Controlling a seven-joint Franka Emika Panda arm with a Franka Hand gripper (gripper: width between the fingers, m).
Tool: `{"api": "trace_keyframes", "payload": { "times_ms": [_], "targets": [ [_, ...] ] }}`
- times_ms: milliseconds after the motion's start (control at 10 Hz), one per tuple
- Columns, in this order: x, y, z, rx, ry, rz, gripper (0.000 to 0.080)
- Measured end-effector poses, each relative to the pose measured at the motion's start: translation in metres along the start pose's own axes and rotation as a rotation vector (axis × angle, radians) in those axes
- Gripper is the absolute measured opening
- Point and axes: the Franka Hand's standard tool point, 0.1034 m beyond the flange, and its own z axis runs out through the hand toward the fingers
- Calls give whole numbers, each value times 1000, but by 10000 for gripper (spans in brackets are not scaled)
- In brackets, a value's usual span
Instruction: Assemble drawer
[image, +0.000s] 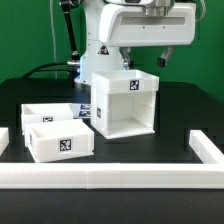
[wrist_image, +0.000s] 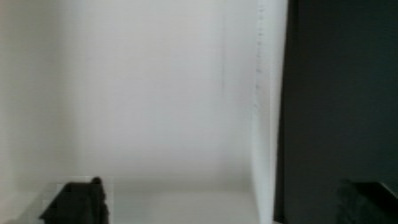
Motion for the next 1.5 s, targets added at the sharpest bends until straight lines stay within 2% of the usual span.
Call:
{"api": "trace_keyframes", "payload": {
  "times_ms": [100,200,400,900,1000,1100,1200,1300,1400,1500],
  "targets": [
    [-1,0,1,1,-2,0,649],
    [-6,-6,6,26,-7,32,649],
    [-18,-19,18,60,-16,63,649],
    [-24,-22,36,68,-24,68,630],
    [-25,-22,39,70,-29,70,460],
    [-23,-20,37,70,-27,69,460],
    [-23,-19,37,69,-26,70,324],
    [-23,-19,37,69,-26,70,324],
    [-23,-19,37,69,-27,70,113],
    [-23,-19,37,69,-26,70,37]
  ]
}}
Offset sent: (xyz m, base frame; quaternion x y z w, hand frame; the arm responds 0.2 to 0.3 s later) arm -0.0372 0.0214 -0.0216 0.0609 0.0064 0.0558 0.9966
